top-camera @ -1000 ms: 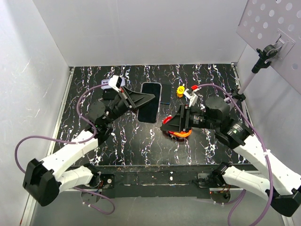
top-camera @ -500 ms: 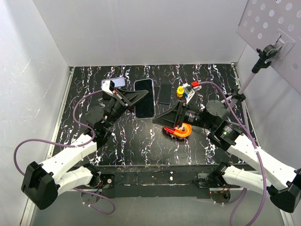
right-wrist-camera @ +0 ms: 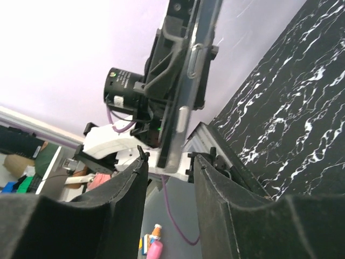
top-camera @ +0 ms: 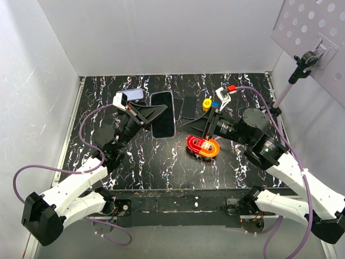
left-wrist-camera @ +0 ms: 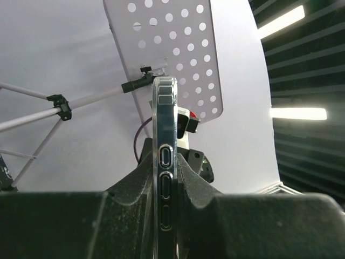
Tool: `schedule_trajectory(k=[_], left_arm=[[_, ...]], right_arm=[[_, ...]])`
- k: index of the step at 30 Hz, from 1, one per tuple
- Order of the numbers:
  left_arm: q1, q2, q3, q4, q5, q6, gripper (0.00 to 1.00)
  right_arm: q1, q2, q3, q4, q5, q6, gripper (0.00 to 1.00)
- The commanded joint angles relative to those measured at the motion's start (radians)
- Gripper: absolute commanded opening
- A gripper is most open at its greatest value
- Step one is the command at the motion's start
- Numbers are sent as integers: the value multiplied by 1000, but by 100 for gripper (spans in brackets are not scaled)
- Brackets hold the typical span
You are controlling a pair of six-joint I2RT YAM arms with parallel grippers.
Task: Take the phone out of the phone case
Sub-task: Remove the phone case from the phone.
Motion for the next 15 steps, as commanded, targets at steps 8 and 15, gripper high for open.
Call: schedule_trajectory(k=[8, 15], left_arm=[[2, -24, 45, -27, -32, 100, 0], [2, -20, 44, -23, -32, 95, 0]], right_arm=[[15, 0, 31, 42, -131, 97, 42], [15, 32, 26, 48, -135, 103, 40]])
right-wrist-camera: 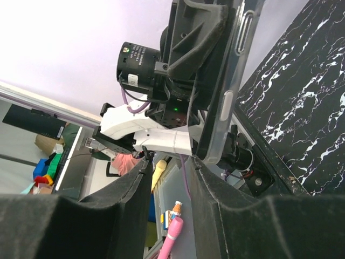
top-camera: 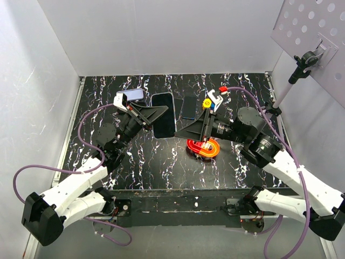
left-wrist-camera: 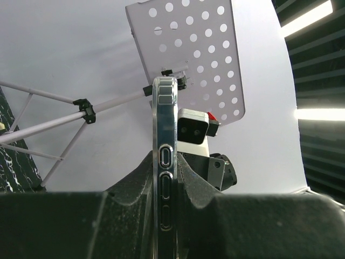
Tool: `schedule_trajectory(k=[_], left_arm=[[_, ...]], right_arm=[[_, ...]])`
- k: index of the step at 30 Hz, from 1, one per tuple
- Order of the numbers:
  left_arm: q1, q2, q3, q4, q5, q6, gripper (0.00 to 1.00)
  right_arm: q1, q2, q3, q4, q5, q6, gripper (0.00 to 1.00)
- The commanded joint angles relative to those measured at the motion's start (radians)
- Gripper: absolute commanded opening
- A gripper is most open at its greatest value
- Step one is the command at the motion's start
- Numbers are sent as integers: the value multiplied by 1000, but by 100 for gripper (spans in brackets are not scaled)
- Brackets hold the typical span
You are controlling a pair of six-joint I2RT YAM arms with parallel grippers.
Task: Take the phone out of the phone case
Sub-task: Remove the phone case from the phone.
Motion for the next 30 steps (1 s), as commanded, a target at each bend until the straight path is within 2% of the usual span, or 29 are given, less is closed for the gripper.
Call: schedule_trajectory(k=[1, 14, 21, 30], left_arm=[[2, -22, 44, 44, -19, 4, 0], [2, -9, 50, 90, 6, -39, 0], [-2, 21, 32, 198, 30, -119, 0], [-10, -10, 31, 172, 47, -107, 0]], right_arm=[[4, 11, 11, 50, -6, 13, 40], [4, 77, 0, -1, 61, -26, 42], [4, 162, 50, -56, 94, -64, 42], [-20, 160, 52, -67, 158, -63, 46]])
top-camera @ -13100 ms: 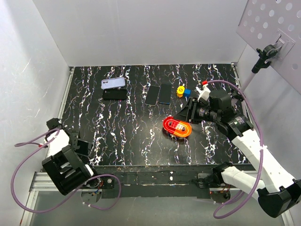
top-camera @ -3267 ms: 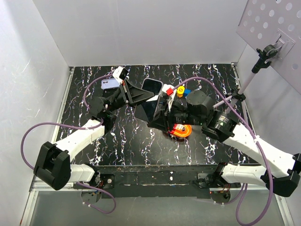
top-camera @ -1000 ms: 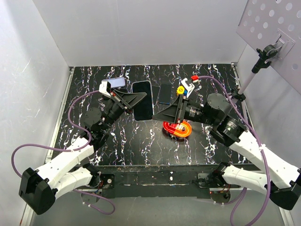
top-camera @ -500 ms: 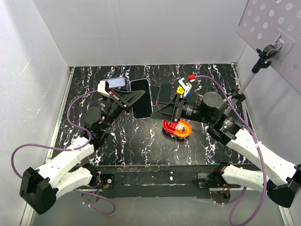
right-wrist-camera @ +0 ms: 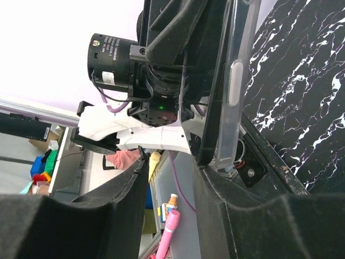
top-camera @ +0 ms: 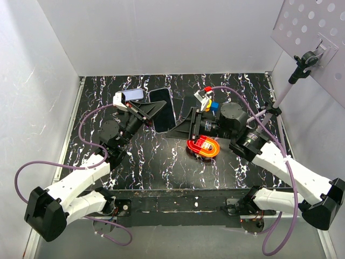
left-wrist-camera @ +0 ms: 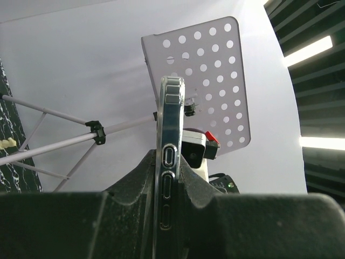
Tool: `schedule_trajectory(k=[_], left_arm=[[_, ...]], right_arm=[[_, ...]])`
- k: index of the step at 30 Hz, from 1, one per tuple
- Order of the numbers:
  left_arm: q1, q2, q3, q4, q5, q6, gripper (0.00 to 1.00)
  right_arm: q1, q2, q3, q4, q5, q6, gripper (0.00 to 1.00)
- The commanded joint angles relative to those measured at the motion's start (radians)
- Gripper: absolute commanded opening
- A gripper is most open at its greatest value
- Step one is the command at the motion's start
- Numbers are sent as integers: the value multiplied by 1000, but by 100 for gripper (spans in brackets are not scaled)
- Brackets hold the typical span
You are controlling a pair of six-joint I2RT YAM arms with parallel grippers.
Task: Take the phone out of the phone case
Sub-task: Remove the phone case from the phone.
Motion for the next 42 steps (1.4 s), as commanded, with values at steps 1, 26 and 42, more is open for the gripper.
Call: schedule_trajectory(k=[1, 26, 42], left_arm=[[-34, -70, 32, 138, 105, -73, 0], [-56, 60, 103, 285, 397, -135, 0], [-99, 26, 153, 43, 366, 53, 0]], right_arm=[[-50, 8, 17, -51, 157, -49, 47], [-163, 40, 89, -226, 193, -134, 51], [-159, 132, 66, 87, -55, 77, 19]])
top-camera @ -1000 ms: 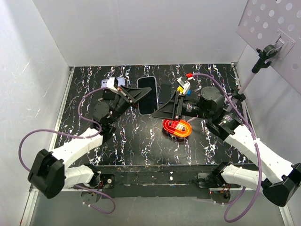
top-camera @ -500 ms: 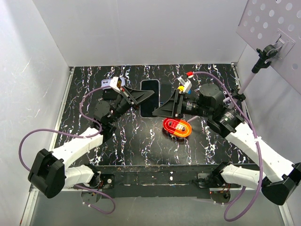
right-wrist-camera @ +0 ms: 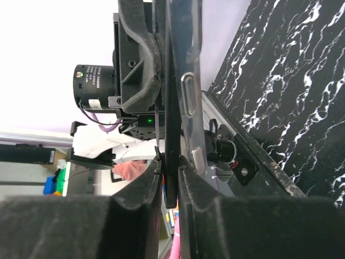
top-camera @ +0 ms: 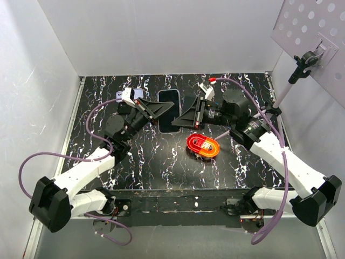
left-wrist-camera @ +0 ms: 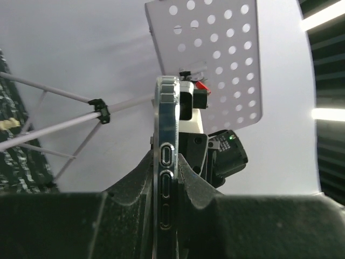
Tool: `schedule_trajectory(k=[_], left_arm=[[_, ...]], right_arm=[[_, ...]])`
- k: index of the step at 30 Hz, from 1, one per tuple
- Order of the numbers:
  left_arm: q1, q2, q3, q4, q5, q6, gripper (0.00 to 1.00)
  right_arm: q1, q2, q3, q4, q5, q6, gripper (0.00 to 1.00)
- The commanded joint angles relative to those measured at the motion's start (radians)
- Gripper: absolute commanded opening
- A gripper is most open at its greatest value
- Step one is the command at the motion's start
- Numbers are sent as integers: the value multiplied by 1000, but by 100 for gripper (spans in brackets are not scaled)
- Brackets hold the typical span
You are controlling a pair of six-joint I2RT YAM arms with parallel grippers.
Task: Take the phone out of the phone case
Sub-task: Remove the phone case from the phone.
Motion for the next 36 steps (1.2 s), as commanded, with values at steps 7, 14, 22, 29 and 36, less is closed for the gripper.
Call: schedule_trajectory(k=[7, 14, 22, 29, 36], left_arm=[[-92, -193, 206, -497, 246, 399, 75], [-89, -279, 227, -718, 232, 594, 71], [-87, -218, 272, -666, 360, 614, 46], [-60, -198, 288, -674, 383, 605, 38], [-40, -172, 298, -636, 431, 583, 36]], right_arm=[[-68, -67, -41, 223, -51, 115, 1], [-167, -113, -76, 319, -200, 240, 1], [-181, -138, -84, 333, -247, 247, 1], [-181, -168, -86, 301, -253, 220, 1], [-181, -178, -73, 258, -267, 193, 1]])
